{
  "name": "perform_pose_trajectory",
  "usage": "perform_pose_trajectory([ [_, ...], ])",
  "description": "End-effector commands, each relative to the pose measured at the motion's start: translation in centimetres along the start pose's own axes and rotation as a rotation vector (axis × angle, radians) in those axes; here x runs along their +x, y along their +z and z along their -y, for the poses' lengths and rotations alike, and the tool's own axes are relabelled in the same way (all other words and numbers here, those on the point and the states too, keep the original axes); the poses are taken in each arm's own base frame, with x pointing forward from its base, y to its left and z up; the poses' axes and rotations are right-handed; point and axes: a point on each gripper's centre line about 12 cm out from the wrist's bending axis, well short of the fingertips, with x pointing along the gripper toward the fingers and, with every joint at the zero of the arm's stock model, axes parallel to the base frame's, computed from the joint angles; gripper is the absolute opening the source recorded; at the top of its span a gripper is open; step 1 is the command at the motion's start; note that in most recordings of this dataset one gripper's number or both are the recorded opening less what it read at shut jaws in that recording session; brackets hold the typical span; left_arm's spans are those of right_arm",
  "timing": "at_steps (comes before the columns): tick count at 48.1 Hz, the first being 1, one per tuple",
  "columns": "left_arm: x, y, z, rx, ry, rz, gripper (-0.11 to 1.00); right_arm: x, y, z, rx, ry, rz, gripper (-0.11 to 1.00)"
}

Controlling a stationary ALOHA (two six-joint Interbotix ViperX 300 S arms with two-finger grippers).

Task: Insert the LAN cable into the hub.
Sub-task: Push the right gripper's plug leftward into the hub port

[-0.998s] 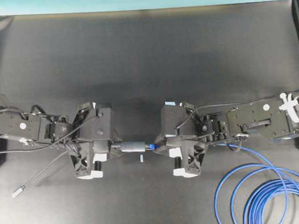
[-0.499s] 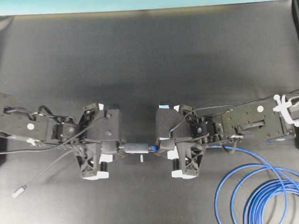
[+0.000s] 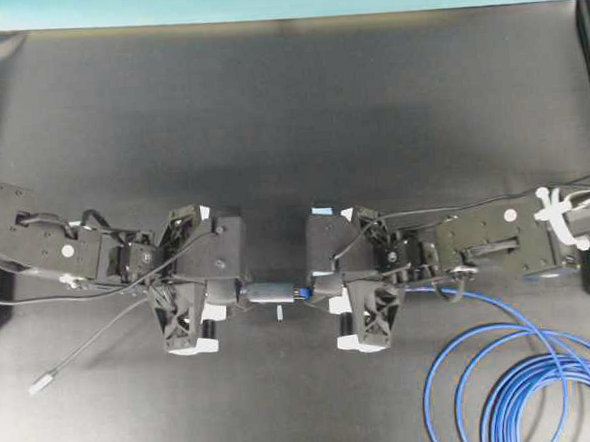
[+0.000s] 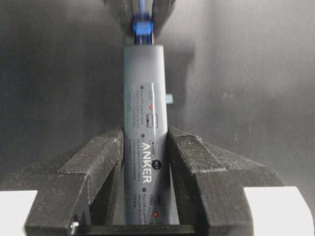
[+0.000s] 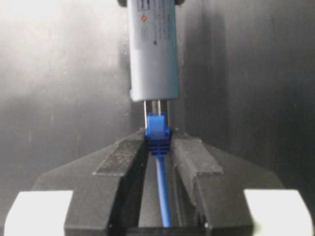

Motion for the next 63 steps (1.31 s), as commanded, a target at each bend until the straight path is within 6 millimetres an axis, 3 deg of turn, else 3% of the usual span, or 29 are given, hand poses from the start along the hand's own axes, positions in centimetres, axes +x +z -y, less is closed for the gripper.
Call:
perform_pose_trajectory([
  [1,0.0,2.5,-0.4,0.0,0.006,0.091,0.28,-0.5,3.5,0.0,-0.001,0.008,0.121,0.12],
  [30,0.8,2.3,-0.6,-0.002,0.01,0.097,0.28,-0.1,5.0,0.2,-0.016,0.004,0.151,0.12],
  [58,0.2,0.8,-0.2,0.005,0.003,0.048,0.28,-0.8,2.4,0.1,-0.008,0.004,0.082,0.13],
  [60,0.2,0.7,-0.3,0.005,0.004,0.038,0.28,-0.8,2.3,0.0,-0.008,0.005,0.078,0.16],
  [63,0.2,0.5,-0.3,0.005,0.005,0.022,0.28,-0.9,2.0,0.0,-0.006,0.004,0.074,0.3],
])
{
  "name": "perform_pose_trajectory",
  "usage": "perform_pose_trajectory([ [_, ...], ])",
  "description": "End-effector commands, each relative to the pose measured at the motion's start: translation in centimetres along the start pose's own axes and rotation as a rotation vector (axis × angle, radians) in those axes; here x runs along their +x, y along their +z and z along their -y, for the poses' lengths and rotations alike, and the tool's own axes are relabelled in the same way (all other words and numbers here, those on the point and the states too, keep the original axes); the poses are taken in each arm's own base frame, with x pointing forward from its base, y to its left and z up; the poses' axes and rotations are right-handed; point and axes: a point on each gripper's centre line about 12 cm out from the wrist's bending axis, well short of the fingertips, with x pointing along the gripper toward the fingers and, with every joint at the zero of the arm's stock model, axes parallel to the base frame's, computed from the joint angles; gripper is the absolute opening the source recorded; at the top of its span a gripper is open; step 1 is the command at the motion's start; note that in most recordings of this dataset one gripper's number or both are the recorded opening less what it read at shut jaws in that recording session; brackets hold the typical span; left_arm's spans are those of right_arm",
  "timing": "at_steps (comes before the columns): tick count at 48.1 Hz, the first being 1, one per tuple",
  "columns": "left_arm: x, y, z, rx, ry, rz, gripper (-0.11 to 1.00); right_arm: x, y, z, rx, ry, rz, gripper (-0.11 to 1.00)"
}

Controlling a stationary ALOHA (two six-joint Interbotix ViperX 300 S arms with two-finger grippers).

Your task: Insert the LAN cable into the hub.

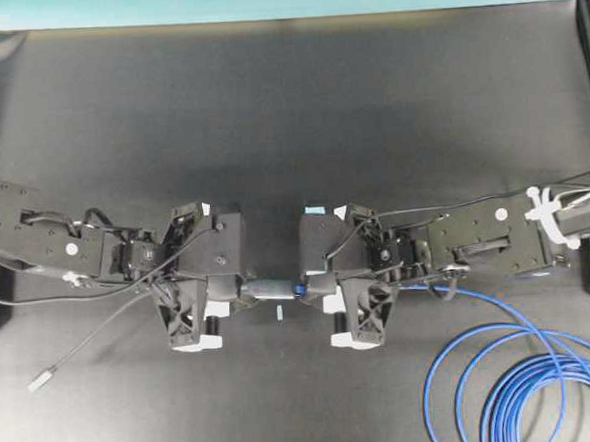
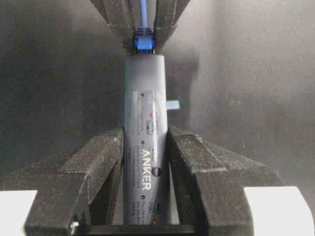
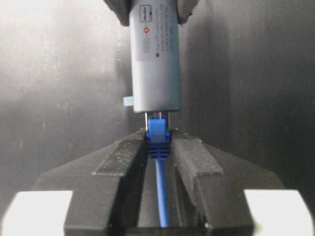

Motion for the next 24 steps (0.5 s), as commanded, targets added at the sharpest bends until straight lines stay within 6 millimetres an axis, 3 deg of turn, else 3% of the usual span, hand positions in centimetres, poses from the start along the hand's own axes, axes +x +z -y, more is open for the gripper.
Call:
perform_pose_trajectory([
  [1,-0.2,0.6,0.1,0.001,-0.001,0.006,0.28,-0.9,1.5,-0.2,0.009,0.008,0.059,0.37],
  [7,-0.2,0.0,0.0,-0.001,0.002,-0.046,0.28,-1.1,1.0,-0.3,0.005,0.009,0.039,0.72],
  [11,-0.3,-0.4,0.0,-0.001,0.003,-0.066,0.28,-1.2,0.5,-0.3,0.004,0.008,0.017,0.86],
  [24,-0.2,-1.1,-0.1,-0.009,0.005,-0.084,0.29,-2.0,-1.1,-0.4,0.009,0.01,-0.014,0.84],
])
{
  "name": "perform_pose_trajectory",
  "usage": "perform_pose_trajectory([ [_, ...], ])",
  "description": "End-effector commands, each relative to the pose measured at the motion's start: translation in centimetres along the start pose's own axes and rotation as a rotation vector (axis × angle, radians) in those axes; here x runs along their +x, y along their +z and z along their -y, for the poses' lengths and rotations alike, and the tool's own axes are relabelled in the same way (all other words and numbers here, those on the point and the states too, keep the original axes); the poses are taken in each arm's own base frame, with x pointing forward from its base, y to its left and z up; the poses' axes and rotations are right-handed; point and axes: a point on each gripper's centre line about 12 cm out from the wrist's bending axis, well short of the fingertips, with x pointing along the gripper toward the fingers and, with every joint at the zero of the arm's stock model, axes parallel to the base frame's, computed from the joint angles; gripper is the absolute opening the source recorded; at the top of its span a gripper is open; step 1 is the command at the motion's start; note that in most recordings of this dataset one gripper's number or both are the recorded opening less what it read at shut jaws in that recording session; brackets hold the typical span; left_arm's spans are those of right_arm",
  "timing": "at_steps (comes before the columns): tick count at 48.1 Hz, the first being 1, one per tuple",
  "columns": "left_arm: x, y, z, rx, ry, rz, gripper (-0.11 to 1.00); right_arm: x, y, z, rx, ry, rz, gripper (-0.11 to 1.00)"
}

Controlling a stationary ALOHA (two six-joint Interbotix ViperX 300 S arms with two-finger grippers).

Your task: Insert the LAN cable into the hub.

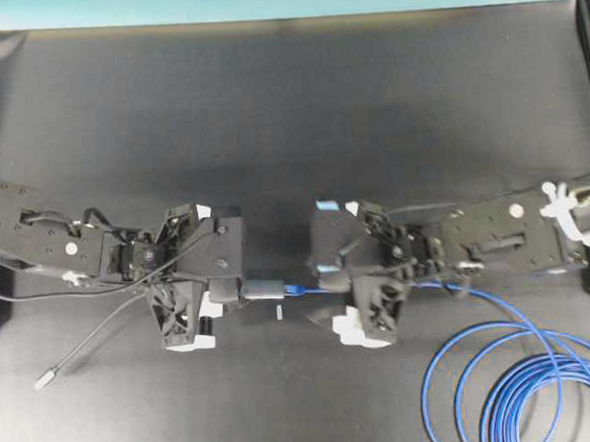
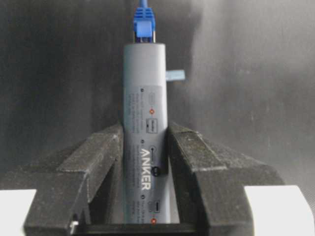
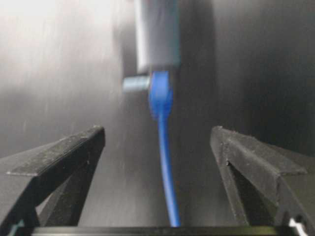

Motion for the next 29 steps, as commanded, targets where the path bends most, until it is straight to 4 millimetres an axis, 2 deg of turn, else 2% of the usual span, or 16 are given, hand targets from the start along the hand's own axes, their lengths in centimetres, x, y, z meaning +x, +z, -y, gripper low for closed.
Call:
perform_pose_trajectory([
  [1,-0.1,0.4,0.1,-0.004,-0.002,0.017,0.29,-0.8,0.5,-0.3,0.009,0.009,0.027,0.84],
  [6,0.1,0.3,0.0,-0.012,-0.002,0.021,0.32,-1.1,0.1,-0.4,0.01,0.01,0.023,0.84],
  [12,0.2,0.5,0.0,-0.014,-0.003,0.034,0.68,-1.4,-0.1,-0.3,0.01,0.01,0.022,0.84],
  [16,0.2,0.5,0.0,-0.015,-0.001,0.032,0.85,-1.5,-0.3,-0.3,0.009,0.01,0.02,0.84],
  [18,0.1,0.3,-0.1,-0.016,0.0,0.025,0.87,-1.6,-0.3,-0.3,0.01,0.01,0.023,0.84],
  [22,-0.1,-0.1,-0.1,-0.019,0.001,0.017,0.84,-2.1,-0.3,-0.3,0.01,0.011,0.029,0.84],
  [29,-1.9,0.7,0.0,-0.017,-0.003,0.061,0.81,-3.6,-0.2,-0.3,0.01,0.015,0.055,0.84],
])
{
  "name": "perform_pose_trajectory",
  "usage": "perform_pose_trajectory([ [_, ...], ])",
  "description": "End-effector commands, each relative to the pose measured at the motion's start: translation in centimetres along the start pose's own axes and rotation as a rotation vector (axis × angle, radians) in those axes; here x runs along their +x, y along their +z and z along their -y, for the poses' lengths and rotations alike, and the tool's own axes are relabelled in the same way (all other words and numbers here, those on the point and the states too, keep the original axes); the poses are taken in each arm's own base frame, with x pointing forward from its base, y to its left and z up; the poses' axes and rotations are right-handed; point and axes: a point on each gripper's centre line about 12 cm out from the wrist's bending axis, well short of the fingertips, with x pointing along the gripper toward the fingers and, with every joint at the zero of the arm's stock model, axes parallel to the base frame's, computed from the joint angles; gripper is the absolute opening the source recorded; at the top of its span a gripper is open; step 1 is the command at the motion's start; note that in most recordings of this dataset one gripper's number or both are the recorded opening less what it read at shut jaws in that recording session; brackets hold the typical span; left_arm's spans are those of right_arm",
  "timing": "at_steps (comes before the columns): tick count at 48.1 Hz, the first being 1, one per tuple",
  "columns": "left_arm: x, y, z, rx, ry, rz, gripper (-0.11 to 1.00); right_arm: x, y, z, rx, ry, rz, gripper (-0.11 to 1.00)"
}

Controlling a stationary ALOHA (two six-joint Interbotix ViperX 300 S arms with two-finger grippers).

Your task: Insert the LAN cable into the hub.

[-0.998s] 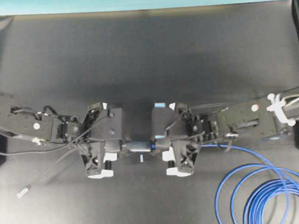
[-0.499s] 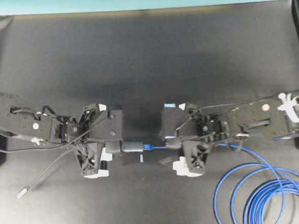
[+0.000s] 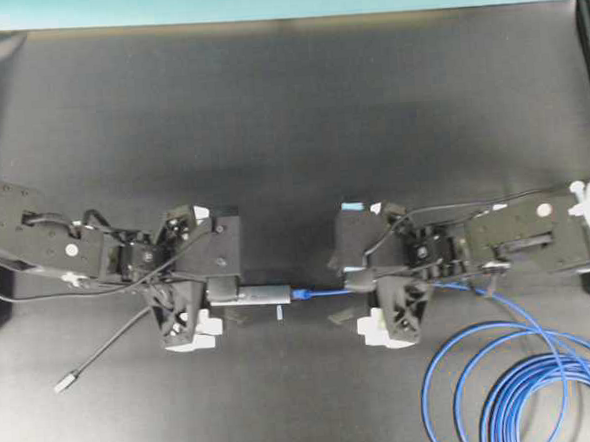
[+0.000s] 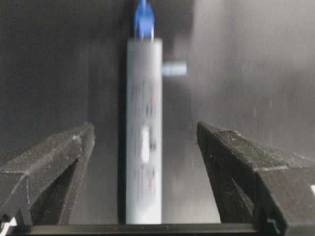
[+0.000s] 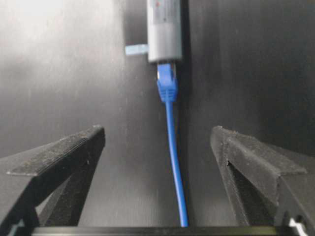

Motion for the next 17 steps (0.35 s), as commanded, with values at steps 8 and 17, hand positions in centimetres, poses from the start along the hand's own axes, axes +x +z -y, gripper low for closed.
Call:
perform_pose_trajectory([
  [8,-4.3,2.6,0.2,-0.009,-0.008,0.138,0.81,-3.7,0.8,-0.3,0.005,0.018,0.087,0.84],
  [17,-7.4,3.1,0.5,-0.027,-0.022,0.211,0.81,-6.7,0.5,-0.2,0.002,0.029,0.158,0.84],
])
